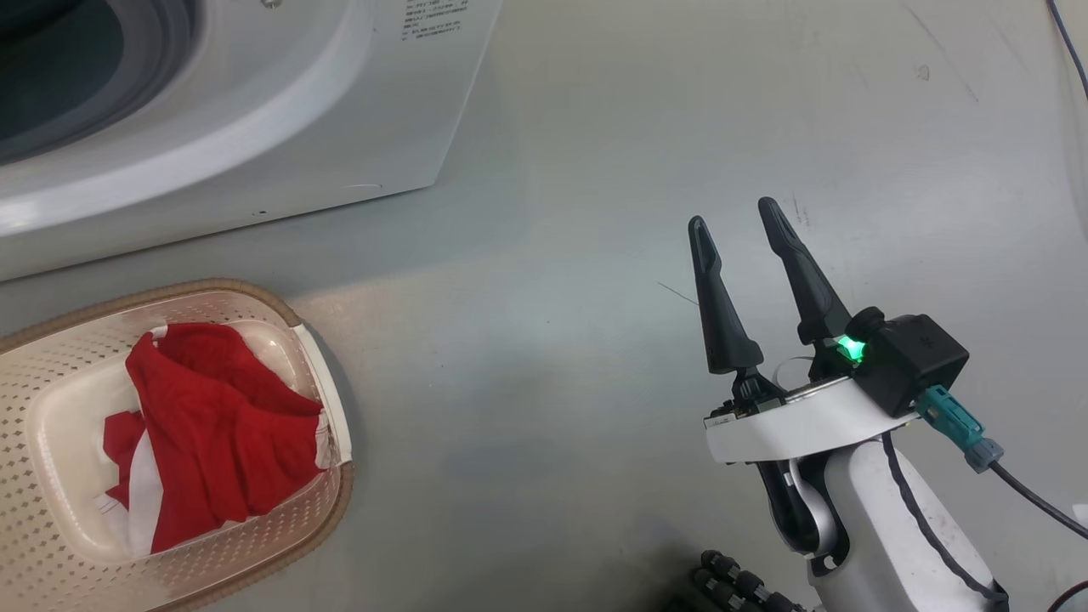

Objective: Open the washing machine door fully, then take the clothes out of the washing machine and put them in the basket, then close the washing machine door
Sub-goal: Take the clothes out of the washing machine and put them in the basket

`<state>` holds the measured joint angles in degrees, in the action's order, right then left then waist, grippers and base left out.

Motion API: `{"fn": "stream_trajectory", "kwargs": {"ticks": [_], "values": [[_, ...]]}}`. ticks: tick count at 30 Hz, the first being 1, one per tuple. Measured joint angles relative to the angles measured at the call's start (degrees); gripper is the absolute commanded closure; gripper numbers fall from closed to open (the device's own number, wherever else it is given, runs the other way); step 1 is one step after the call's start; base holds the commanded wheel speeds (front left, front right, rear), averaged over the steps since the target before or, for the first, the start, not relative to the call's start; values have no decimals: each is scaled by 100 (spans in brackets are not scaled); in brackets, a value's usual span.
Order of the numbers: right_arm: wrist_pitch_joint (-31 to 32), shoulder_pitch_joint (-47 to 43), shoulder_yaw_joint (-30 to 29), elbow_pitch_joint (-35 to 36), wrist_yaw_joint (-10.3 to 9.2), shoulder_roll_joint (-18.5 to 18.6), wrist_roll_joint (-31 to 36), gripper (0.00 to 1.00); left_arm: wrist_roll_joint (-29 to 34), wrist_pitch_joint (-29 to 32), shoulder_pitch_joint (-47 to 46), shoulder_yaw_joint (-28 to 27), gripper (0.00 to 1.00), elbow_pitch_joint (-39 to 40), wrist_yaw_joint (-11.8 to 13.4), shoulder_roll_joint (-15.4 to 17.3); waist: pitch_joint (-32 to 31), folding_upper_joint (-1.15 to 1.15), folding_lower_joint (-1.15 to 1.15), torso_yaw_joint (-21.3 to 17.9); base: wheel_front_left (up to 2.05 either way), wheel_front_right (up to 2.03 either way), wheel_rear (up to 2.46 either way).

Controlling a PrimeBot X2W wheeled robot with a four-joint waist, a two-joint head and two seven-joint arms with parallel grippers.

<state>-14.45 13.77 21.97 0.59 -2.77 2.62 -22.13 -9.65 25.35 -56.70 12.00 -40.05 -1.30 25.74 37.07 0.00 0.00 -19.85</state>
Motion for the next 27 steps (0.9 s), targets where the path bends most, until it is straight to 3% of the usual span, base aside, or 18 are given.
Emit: {"fn": "stream_trajectory", "kwargs": {"ticks": [1, 2, 4, 16, 27], "values": [[0, 1, 0, 0, -20, 0, 0, 0, -1, 7, -11, -11, 13, -18, 0, -1, 3, 0, 0, -3, 0, 0, 0], [0, 2, 0, 0, -35, 0, 0, 0, -2, 11, -27, -19, 53, -36, 0, -2, 5, 0, 0, -4, 0, 0, 0], [0, 13, -1, -1, -35, 0, 0, 0, -2, 12, -41, -20, 100, -56, 0, -12, 6, 0, 0, -3, 0, 0, 0], [0, 83, -79, -111, -43, 0, 29, 0, -35, -299, -74, 54, 100, -457, -2, -298, -199, 0, 0, 109, 0, 0, 0], [0, 96, -247, -275, -42, 2, 172, 0, -201, -940, -60, 88, 100, -609, -104, -643, -585, 0, 0, 297, 0, 0, 0]]}}
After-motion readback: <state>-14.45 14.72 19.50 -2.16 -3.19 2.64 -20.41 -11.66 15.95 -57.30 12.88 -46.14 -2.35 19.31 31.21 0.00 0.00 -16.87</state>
